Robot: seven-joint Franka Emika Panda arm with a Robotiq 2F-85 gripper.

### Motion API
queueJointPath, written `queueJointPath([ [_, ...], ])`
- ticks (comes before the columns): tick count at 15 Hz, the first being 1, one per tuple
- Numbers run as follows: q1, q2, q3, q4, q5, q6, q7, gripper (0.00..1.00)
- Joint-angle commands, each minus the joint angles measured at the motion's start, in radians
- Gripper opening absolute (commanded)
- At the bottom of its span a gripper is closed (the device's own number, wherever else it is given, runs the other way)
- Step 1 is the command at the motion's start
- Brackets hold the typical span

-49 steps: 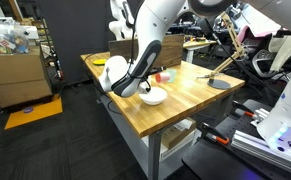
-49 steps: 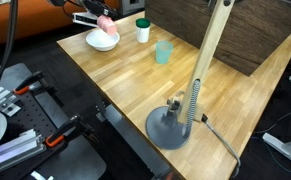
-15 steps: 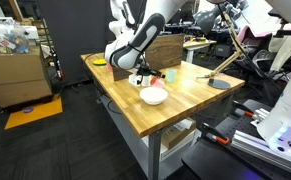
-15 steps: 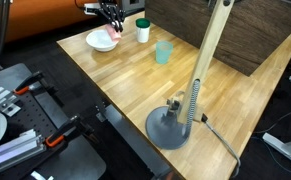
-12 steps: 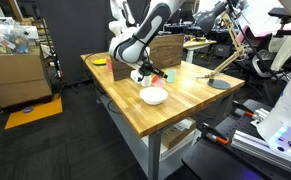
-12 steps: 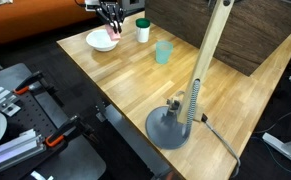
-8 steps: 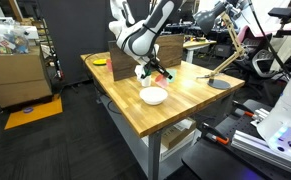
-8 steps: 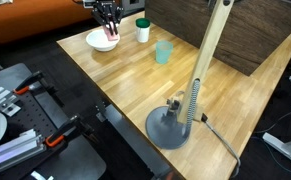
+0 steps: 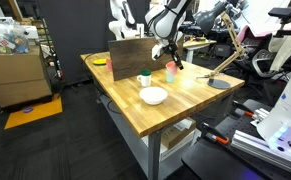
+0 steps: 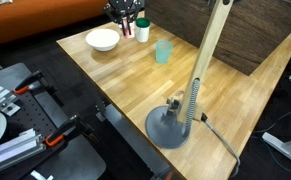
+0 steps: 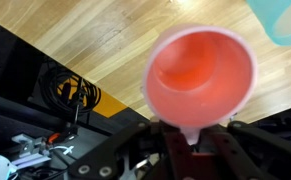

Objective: Pour the contents in the pink cup into the white bowl

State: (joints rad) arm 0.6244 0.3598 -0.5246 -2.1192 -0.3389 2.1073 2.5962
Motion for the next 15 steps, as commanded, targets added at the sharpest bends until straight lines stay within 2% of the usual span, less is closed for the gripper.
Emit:
queueJointPath([
  [1,0.24,0.008,-0.274,-0.141,0.124,0.21,0.02,0.04],
  [2,0.308,0.023,-0.343,-0.192,0.181,0.277,0.005,0.04],
  [3,0.351,0.025,-0.368,-0.246,0.236,0.339,0.001,0.04],
  [6,0.421,0.025,-0.357,-0.384,0.372,0.485,0.003,0.04],
  [11,0.459,0.016,-0.32,-0.498,0.47,0.621,0.007,0.04],
  [15,0.449,0.01,-0.309,-0.515,0.474,0.648,0.001,0.04],
])
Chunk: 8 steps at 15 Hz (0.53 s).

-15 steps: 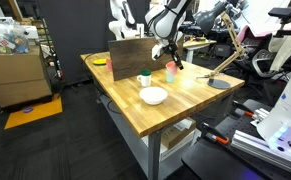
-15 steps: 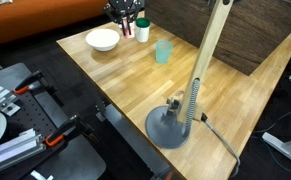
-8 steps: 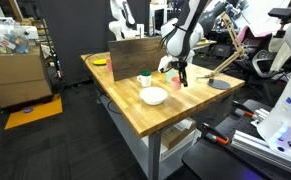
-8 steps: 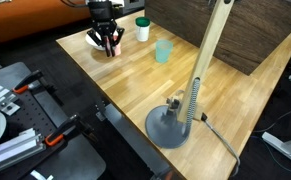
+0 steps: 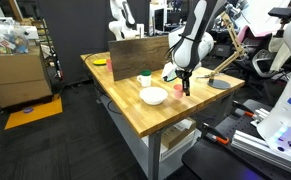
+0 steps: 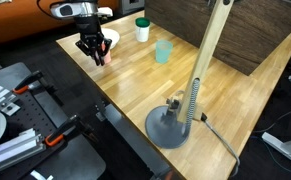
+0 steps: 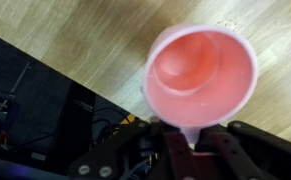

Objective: Pour the contents in the pink cup into the white bowl

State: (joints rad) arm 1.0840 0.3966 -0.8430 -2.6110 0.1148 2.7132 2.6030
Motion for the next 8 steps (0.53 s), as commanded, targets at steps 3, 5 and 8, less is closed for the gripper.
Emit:
queueJointPath([
  [3,-0.025,-0.033,0.023,-0.02,0.028,0.045,-0.021,0.04],
  [5,-0.045,-0.043,0.045,-0.019,0.052,0.041,-0.04,0.04],
  [8,-0.156,-0.072,0.148,-0.015,0.002,0.038,-0.01,0.04],
])
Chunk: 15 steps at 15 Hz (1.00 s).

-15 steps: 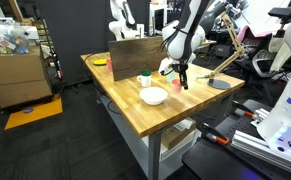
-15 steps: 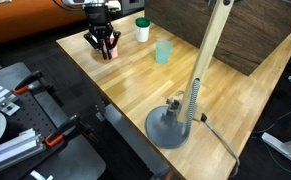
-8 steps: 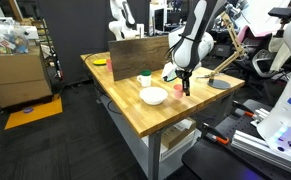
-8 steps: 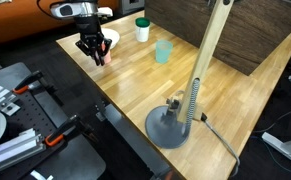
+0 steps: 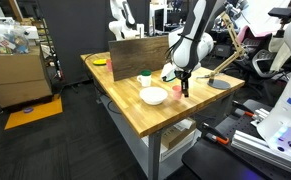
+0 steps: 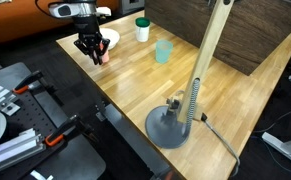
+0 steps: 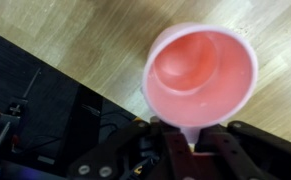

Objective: Pour the contents in the pink cup into the white bowl

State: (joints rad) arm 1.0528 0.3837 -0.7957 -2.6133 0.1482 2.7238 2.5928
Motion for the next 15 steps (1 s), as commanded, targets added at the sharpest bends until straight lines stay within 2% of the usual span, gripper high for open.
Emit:
queueJointPath([
  [1,-0.164,-0.063,0.141,-0.011,-0.035,0.025,-0.001,0.04],
  [7,-0.419,-0.076,0.368,-0.004,-0.09,0.029,0.009,0.04],
  [12,-0.584,-0.071,0.506,0.004,-0.142,0.032,0.018,0.04],
  [13,-0.597,-0.07,0.518,0.004,-0.14,0.034,0.009,0.15],
  [14,-0.555,-0.064,0.485,0.005,-0.1,0.037,-0.022,0.18],
  [15,-0.632,-0.07,0.549,0.009,-0.159,0.039,0.017,0.24],
])
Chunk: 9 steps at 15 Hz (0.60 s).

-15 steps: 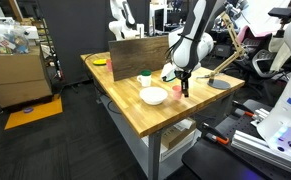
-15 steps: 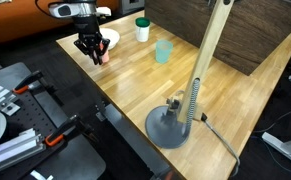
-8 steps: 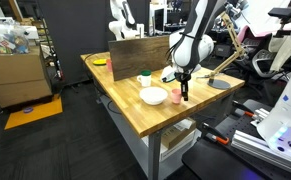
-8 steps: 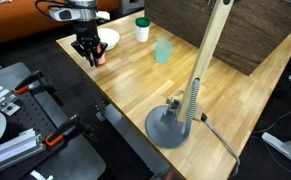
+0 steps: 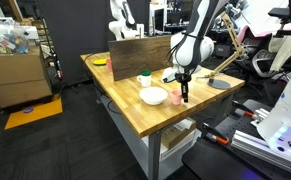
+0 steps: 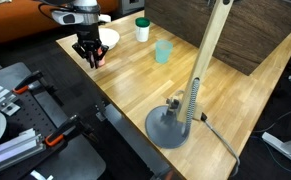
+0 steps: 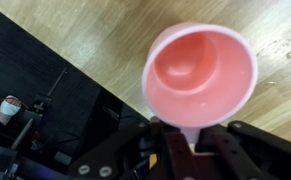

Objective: Pour the contents in the pink cup into the white bowl

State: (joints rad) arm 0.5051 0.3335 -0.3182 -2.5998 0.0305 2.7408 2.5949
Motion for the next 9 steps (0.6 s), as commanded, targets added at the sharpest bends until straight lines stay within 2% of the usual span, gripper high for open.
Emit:
queueJointPath([
  [1,-0.083,-0.02,0.072,-0.004,-0.055,0.026,0.021,0.27],
  [2,-0.032,-0.015,0.032,-0.003,-0.02,0.025,-0.009,0.36],
  [3,-0.037,-0.016,0.038,-0.001,-0.02,0.026,-0.009,0.5],
  [5,-0.04,-0.023,0.043,-0.005,-0.012,0.024,-0.012,0.64],
  [6,-0.03,0.0,0.034,0.01,-0.022,0.007,0.005,0.45],
  [9,-0.03,-0.001,0.036,0.009,-0.022,0.008,0.005,0.64],
])
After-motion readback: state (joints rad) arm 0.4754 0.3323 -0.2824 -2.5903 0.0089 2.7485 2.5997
